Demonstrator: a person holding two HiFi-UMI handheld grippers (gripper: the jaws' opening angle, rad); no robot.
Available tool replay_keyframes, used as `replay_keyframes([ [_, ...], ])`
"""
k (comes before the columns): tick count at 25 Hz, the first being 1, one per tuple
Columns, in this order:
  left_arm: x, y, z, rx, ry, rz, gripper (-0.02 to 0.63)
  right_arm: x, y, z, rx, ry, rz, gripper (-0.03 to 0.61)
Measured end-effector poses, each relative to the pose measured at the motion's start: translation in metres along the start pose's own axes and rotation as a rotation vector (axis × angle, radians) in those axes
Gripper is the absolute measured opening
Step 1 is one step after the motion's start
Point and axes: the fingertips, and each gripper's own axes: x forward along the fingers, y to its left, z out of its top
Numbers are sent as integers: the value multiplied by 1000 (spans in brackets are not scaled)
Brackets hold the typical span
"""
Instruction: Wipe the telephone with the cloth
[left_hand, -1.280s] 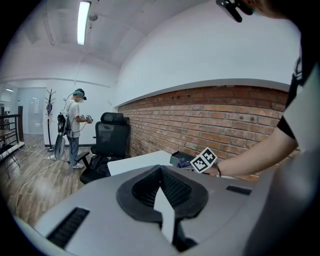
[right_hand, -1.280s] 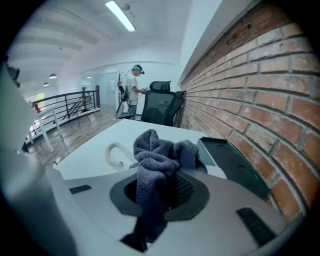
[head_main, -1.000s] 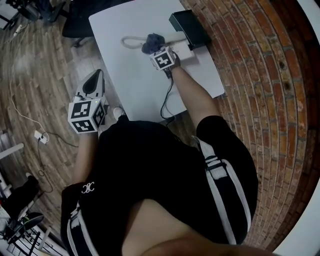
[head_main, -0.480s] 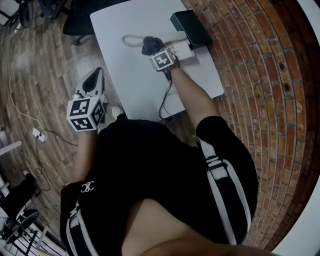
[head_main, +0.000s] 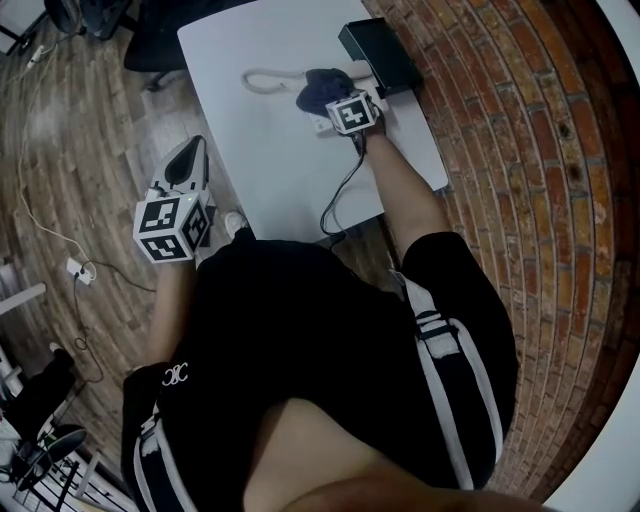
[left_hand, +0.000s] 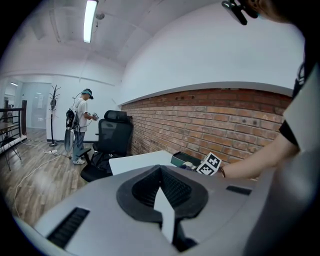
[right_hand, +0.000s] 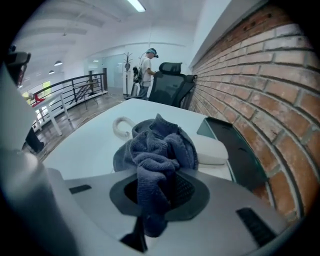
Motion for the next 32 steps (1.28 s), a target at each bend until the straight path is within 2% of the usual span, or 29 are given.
replay_keyframes([
  [7,3,-4,-2,2,9,-4,-6,-19,-83,-25,188,21,-165,44],
  [19,1,-1,-6,-3,18,-4,-6,-38,-104,-40,422,-100,-264,48],
  [21,2,-2,-6,-2,20,-8,-6,-39,-105,-41,539,-154,-260,48],
  [24,5,-7,-6,11,25,-26,-6,-42,-109,-47,850,-267,-228,48],
  [26,5,-9,-5,18,25,-31,-6,-46,-108,-51,989,-320,-193,47],
  [28,3,-8,-4,20,24,-27,-6,-48,-103,-53,1032,-346,-164,46],
  [32,3,-6,-6,20,33,-25,-7,-43,-79,-50,994,-333,-105,46],
])
